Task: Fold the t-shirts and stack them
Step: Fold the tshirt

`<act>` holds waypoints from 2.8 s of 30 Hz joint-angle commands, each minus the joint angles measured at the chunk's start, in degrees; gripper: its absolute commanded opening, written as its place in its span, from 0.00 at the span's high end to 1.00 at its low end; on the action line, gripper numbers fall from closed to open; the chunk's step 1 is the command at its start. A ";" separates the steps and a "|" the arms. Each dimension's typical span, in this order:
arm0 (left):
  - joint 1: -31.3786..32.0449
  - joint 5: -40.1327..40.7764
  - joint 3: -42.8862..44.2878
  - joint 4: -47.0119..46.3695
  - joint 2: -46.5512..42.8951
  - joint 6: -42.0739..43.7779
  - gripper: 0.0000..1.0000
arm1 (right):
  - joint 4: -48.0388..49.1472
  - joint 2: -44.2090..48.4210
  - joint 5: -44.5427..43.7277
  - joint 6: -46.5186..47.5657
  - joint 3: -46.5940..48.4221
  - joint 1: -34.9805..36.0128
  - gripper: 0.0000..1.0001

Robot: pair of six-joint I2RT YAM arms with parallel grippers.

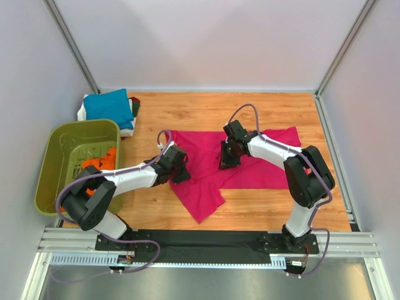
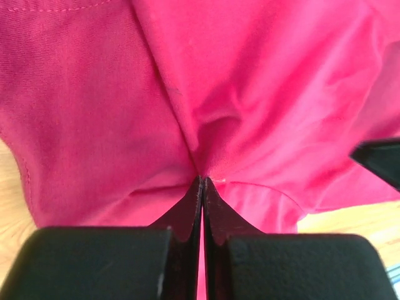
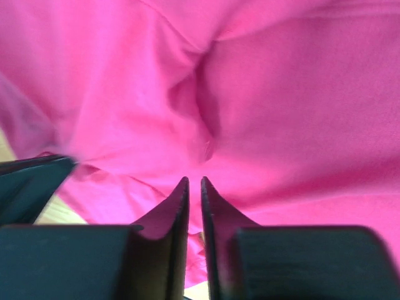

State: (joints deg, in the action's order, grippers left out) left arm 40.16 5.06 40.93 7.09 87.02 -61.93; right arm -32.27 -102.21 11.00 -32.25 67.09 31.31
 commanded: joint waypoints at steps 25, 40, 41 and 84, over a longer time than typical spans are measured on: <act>-8.17 -4.71 40.28 4.07 17.81 24.58 0.41 | 3.69 5.01 -7.22 1.40 6.04 -42.10 0.48; -10.02 -6.29 39.84 4.16 26.71 20.80 0.47 | 4.68 -9.75 -14.35 6.23 14.29 -47.48 0.54; -10.02 -6.29 39.76 4.24 26.88 20.71 0.47 | 4.67 -10.45 -14.43 6.32 14.56 -47.48 0.55; -10.37 -1.55 37.04 5.30 31.19 14.83 0.45 | -2.09 -8.18 -19.44 8.96 15.44 -47.13 1.00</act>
State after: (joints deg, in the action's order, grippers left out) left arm 30.17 1.48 79.29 12.29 117.30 -45.15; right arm -32.75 -113.89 -5.91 -24.77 80.25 -16.03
